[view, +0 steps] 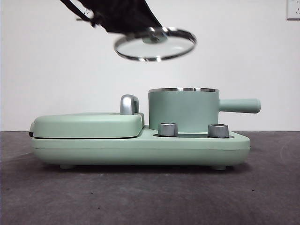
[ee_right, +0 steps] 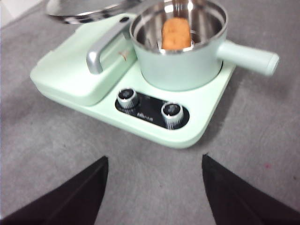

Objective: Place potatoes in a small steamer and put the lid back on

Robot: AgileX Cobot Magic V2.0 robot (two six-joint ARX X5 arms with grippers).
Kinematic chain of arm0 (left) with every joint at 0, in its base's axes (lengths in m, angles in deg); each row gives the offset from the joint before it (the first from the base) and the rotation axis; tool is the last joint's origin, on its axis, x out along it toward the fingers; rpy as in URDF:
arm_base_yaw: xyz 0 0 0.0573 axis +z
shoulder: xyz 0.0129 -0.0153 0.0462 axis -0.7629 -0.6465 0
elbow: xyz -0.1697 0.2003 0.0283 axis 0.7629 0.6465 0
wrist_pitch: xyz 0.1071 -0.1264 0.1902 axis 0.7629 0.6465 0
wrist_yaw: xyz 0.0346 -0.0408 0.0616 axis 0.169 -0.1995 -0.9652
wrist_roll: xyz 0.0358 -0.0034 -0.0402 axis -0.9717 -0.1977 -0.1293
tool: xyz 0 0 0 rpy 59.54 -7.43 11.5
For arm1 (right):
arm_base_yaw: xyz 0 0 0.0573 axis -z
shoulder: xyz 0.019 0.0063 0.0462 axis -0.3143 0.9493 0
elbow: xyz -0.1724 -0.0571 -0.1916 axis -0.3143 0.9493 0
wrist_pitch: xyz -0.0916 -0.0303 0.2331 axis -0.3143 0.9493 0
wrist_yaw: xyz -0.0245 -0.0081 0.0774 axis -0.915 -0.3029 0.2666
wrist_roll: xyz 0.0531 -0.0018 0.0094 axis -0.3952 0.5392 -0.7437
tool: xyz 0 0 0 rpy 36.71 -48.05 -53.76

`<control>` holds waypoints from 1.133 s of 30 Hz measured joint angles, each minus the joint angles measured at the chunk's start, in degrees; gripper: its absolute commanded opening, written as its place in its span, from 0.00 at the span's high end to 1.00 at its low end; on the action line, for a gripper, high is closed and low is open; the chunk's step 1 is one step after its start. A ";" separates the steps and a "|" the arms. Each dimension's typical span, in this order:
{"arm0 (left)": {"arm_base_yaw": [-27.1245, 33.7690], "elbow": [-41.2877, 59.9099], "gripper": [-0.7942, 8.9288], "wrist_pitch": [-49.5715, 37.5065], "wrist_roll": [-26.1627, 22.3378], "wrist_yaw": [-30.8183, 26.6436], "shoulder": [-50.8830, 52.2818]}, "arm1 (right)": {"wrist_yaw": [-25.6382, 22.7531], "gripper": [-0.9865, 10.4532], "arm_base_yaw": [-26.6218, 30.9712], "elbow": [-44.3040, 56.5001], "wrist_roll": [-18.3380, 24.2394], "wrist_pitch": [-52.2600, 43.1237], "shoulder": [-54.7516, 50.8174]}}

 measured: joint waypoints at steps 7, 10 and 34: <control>-0.63 -5.35 0.91 -3.72 -0.72 -0.04 -9.84 | 0.02 0.65 -0.02 0.00 -0.02 1.29 0.00; -0.66 -8.72 0.91 -3.98 -2.58 -0.09 -13.29 | 0.00 0.65 -0.02 0.02 -0.02 2.54 0.00; -1.51 -14.97 0.91 -7.41 -10.21 -0.17 -23.58 | -0.70 0.65 -0.02 0.02 -0.02 5.84 0.00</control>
